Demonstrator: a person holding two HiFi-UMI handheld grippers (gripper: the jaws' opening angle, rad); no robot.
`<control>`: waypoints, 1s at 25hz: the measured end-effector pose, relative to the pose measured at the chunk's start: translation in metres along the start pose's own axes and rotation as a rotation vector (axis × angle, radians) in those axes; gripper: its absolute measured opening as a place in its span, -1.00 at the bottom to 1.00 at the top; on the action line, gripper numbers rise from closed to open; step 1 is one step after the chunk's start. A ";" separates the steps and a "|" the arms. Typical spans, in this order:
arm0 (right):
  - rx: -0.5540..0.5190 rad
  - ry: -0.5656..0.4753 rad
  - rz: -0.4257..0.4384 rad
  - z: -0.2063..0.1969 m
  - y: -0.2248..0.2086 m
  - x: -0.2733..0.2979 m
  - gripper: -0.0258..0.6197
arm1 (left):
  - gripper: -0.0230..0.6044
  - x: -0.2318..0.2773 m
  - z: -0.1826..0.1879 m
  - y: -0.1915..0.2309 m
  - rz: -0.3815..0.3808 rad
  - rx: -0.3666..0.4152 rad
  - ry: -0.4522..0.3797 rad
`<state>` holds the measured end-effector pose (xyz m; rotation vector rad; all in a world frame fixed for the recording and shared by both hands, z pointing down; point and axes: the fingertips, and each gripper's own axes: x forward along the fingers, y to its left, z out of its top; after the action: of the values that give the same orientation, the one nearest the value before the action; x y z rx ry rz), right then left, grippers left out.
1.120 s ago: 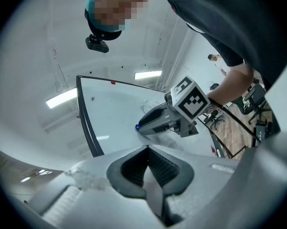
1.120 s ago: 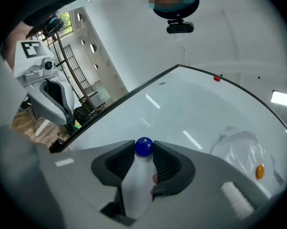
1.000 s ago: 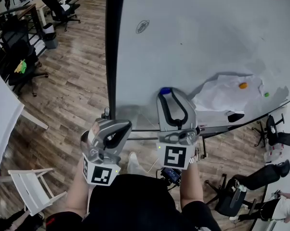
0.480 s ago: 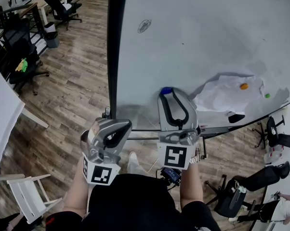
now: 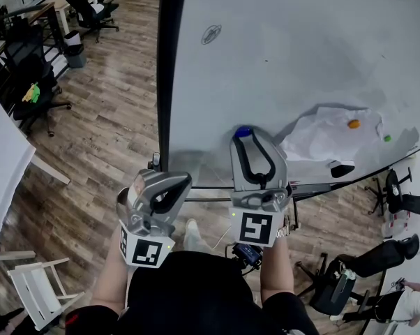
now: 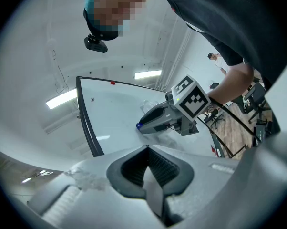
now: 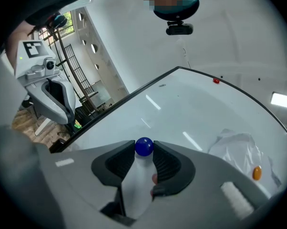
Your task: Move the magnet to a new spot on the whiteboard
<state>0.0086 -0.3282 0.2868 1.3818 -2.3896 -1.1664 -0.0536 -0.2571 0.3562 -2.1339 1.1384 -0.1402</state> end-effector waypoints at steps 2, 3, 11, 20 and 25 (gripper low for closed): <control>-0.005 -0.013 0.001 0.003 0.001 -0.002 -0.54 | -0.92 0.000 -0.002 -0.001 0.002 -0.005 0.001; -0.008 -0.016 0.001 0.004 0.001 -0.002 -0.54 | -0.92 -0.001 -0.002 -0.001 0.002 -0.006 0.001; 0.000 -0.011 -0.002 0.008 0.002 -0.010 -0.54 | -0.92 -0.004 0.005 -0.006 -0.013 -0.001 -0.005; 0.012 -0.002 -0.014 0.017 0.006 -0.027 -0.54 | -0.92 -0.015 0.012 -0.013 -0.032 -0.005 -0.009; 0.019 -0.001 -0.028 0.021 0.006 -0.040 -0.54 | -0.92 -0.021 0.019 -0.019 -0.047 -0.002 -0.016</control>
<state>0.0177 -0.2834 0.2864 1.4258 -2.3956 -1.1541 -0.0460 -0.2245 0.3587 -2.1606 1.0804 -0.1434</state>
